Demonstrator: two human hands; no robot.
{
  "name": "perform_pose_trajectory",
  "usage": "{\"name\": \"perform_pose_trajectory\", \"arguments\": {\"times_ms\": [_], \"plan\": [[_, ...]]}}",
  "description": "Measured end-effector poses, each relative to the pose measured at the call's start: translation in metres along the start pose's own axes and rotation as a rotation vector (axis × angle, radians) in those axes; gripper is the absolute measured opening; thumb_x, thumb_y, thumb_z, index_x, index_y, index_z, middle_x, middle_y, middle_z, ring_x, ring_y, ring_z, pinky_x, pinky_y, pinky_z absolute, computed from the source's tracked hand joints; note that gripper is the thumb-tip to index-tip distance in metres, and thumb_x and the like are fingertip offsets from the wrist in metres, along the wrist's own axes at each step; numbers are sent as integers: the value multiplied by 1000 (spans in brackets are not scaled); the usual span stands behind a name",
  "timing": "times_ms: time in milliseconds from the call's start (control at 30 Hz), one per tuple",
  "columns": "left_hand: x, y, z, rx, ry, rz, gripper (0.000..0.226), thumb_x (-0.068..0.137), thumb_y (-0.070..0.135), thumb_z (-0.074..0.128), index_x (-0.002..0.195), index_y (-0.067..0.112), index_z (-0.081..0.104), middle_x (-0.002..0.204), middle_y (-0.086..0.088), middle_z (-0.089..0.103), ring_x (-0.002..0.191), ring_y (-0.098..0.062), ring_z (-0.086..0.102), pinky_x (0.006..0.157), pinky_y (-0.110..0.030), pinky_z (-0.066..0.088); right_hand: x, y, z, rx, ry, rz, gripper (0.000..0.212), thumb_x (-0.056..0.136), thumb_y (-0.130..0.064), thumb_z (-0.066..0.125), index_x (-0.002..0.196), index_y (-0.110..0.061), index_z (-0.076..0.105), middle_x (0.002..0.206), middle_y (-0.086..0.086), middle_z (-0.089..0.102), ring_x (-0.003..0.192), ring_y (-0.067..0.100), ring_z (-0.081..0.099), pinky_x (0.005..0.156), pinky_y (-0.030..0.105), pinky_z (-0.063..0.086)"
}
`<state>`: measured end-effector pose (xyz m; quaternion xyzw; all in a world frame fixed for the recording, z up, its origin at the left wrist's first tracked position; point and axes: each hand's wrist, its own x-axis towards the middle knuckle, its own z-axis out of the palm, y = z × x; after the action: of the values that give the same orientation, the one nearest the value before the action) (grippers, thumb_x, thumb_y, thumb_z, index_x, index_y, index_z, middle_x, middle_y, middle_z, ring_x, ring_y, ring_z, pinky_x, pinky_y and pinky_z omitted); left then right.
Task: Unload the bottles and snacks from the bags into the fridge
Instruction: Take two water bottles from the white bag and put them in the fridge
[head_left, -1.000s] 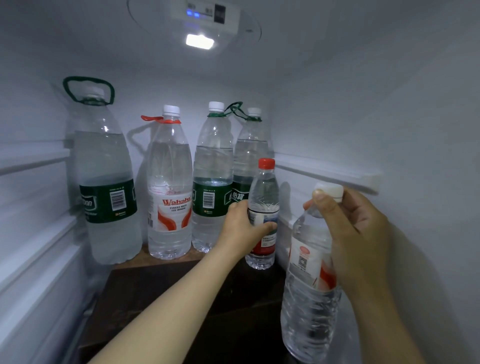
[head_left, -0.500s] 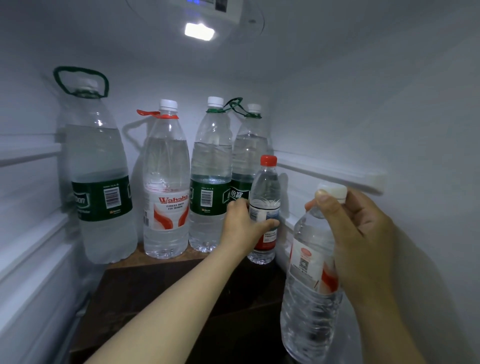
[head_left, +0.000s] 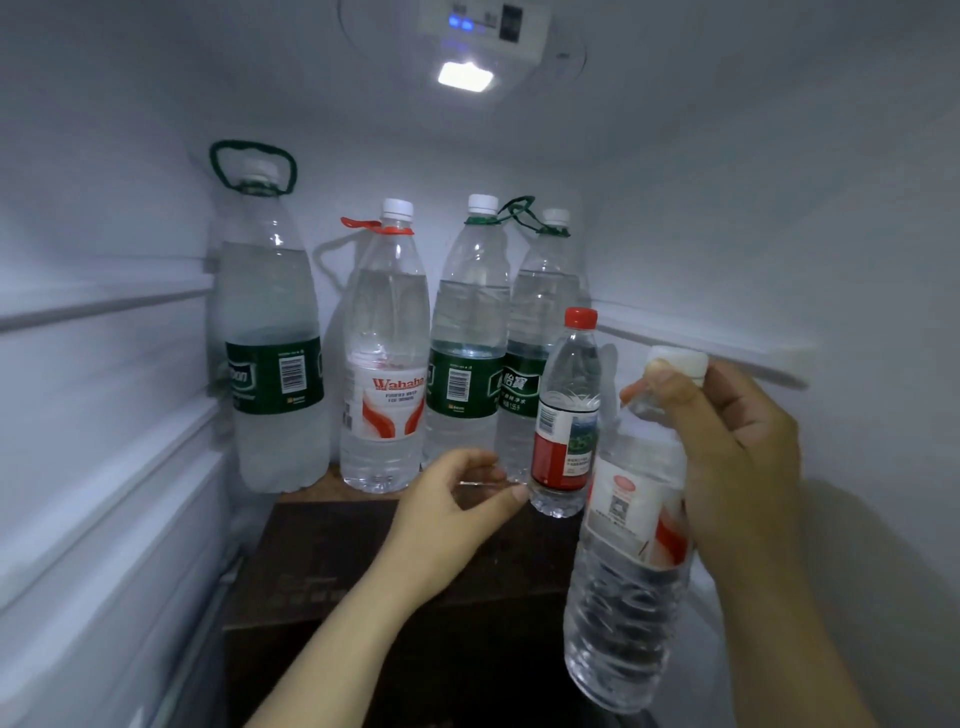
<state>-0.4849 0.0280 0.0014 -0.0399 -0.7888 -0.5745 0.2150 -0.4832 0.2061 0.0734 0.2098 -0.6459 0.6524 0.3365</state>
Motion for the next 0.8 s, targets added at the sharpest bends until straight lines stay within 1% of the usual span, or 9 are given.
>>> {"name": "perform_pose_trajectory", "arguments": {"times_ms": [67,133,167,233,300,400,533,700,800], "plan": [[-20,7,-8,-87,-37,-3,40,79,25,72,116,26,58,106,14,67,90,12,62,69,-7,50,-4,-2,7,12,-38,17,12,88,-28,61,88,-20,69,80,-11,73,68,5,67,61,19,53],[-37,10,-15,-148,-72,-16,41,76,25,74,114,27,59,108,14,68,95,8,64,75,-11,52,-9,-4,16,51,-93,46,13,88,-30,61,90,-20,69,84,-8,73,74,8,68,65,25,54],[-43,11,-19,-170,-89,-18,45,73,28,76,115,28,60,111,12,68,99,3,64,81,-16,53,-12,-5,21,72,-123,56,14,87,-30,60,92,-20,69,85,-7,73,75,7,68,66,25,53],[-54,11,-25,-208,-109,-11,54,67,31,78,117,25,60,115,9,69,105,-5,65,89,-25,53,-18,-8,31,107,-185,59,17,87,-30,60,95,-19,70,86,-9,73,76,3,68,62,17,52],[-64,13,-31,-211,-114,2,57,67,26,80,120,23,59,115,9,69,107,-8,64,90,-25,52,-23,-11,41,149,-236,65,17,87,-27,61,97,-16,70,86,-9,73,77,2,68,62,13,51],[-77,18,-37,-142,-108,8,63,68,20,84,124,28,55,117,12,67,110,-7,63,94,-30,50,-30,-14,57,193,-297,71,16,87,-26,64,98,-18,71,88,-8,74,81,4,70,67,17,54],[-91,21,-48,-21,19,3,60,65,21,86,115,37,57,110,17,69,103,-2,65,94,-34,51,-39,-21,77,289,-396,65,13,86,-22,65,97,-19,71,88,-5,75,84,7,71,73,22,57],[-107,19,-64,40,171,-5,50,63,17,86,105,34,63,99,15,73,94,-3,69,85,-32,55,-51,-25,100,378,-484,71,15,86,-22,67,98,-15,71,88,-2,75,85,10,71,75,21,56],[-120,18,-73,64,268,-34,45,62,14,85,99,31,65,92,16,74,87,-3,70,82,-31,57,-56,-28,111,381,-581,74,17,85,-26,68,99,-17,71,88,-4,75,84,6,70,73,19,55]]}}
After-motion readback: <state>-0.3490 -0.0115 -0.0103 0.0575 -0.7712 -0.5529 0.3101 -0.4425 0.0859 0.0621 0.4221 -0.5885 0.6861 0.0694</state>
